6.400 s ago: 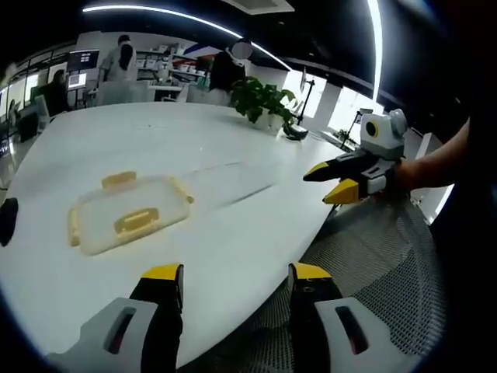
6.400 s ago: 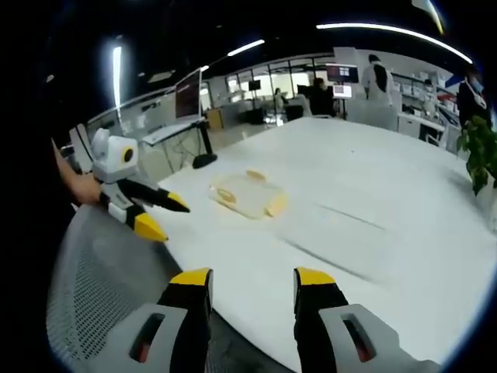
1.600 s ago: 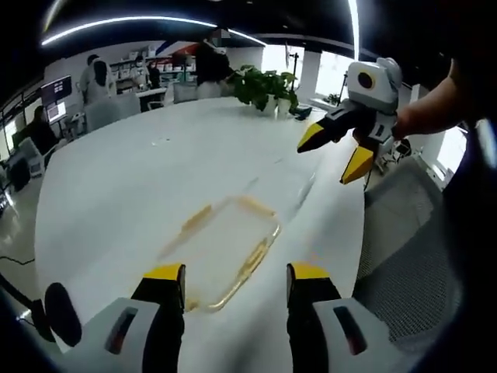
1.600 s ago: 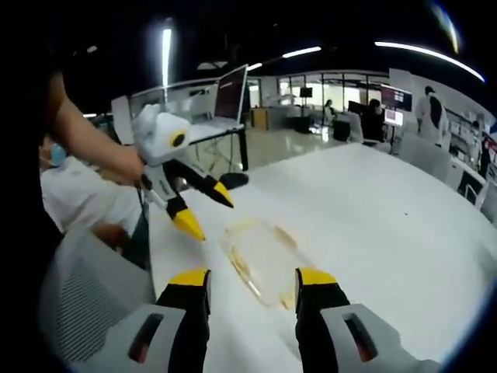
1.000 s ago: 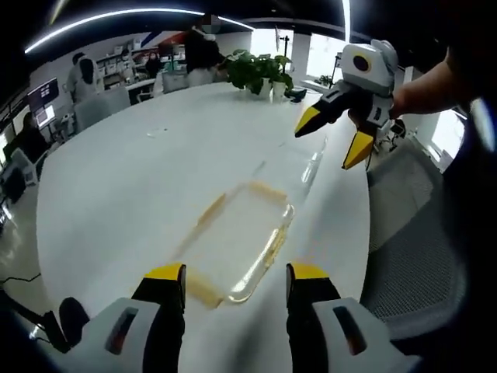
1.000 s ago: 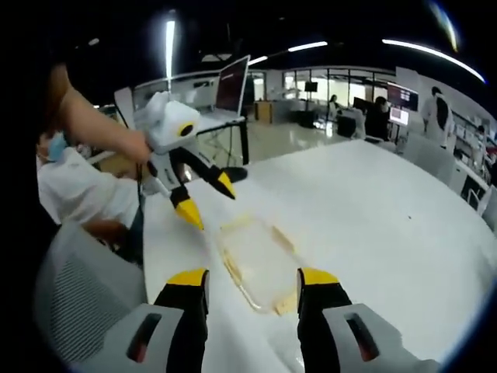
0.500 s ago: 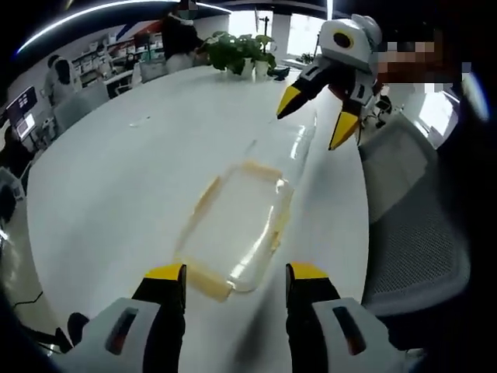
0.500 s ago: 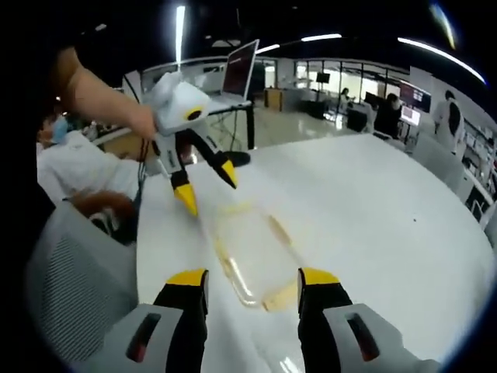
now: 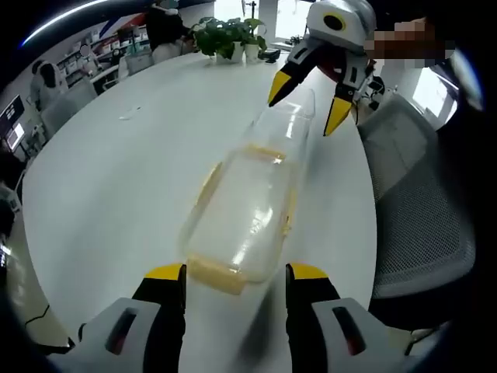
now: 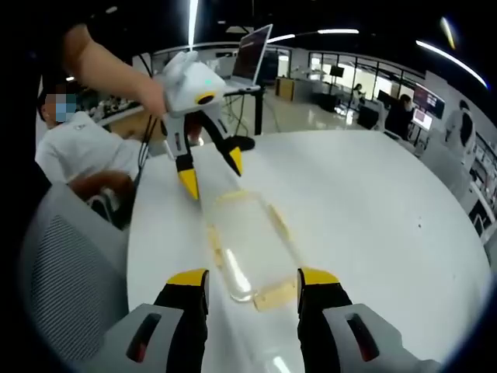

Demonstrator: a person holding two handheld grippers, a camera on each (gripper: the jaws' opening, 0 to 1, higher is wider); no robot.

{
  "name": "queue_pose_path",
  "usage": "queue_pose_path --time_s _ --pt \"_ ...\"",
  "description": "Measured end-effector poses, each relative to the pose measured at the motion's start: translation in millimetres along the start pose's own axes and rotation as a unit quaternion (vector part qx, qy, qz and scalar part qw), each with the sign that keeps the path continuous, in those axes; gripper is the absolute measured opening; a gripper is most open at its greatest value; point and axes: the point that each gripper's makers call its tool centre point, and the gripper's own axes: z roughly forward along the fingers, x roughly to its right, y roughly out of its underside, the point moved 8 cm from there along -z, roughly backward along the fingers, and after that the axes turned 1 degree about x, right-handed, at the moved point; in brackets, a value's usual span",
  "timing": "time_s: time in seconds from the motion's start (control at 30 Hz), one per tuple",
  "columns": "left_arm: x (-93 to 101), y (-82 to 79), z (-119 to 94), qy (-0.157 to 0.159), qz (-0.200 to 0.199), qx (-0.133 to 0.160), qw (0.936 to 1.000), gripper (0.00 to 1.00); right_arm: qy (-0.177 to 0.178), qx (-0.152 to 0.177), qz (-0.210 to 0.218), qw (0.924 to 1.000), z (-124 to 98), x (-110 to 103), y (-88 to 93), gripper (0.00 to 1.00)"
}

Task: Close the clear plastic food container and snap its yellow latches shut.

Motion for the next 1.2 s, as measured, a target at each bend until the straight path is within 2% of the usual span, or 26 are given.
queue_pose_path --time_s 0.13,0.27,0.33,0.5,0.67,0.87,1.2 --pt "-6.5 0.0 2 0.002 0.014 -0.009 0.9999 0.50 -0.007 -0.018 -0.007 0.9998 4 5 2.8 0.44" --pt "-11.7 2.7 7 0.005 0.039 -0.035 0.9986 0.48 -0.012 -0.038 -0.022 0.9990 10 8 6.0 0.44" --pt "-12.5 2.2 8 0.011 0.047 -0.037 0.9982 0.47 -0.016 -0.048 -0.026 0.9984 14 10 8.1 0.45" --pt "-16.1 2.1 12 0.023 0.063 -0.052 0.9964 0.47 -0.034 -0.090 -0.048 0.9942 23 12 17.4 0.45" --pt "-15.7 3.7 16 0.036 0.079 -0.065 0.9941 0.46 -0.040 -0.105 -0.055 0.9921 26 16 19.0 0.44" --pt "-16.3 4.3 19 0.050 0.096 -0.065 0.9920 0.40 -0.047 -0.118 -0.071 0.9893 29 20 20.7 0.46" --pt "-22.9 3.8 25 0.054 0.116 -0.080 0.9885 0.45 -0.066 -0.145 -0.087 0.9835 36 28 23.9 0.46"
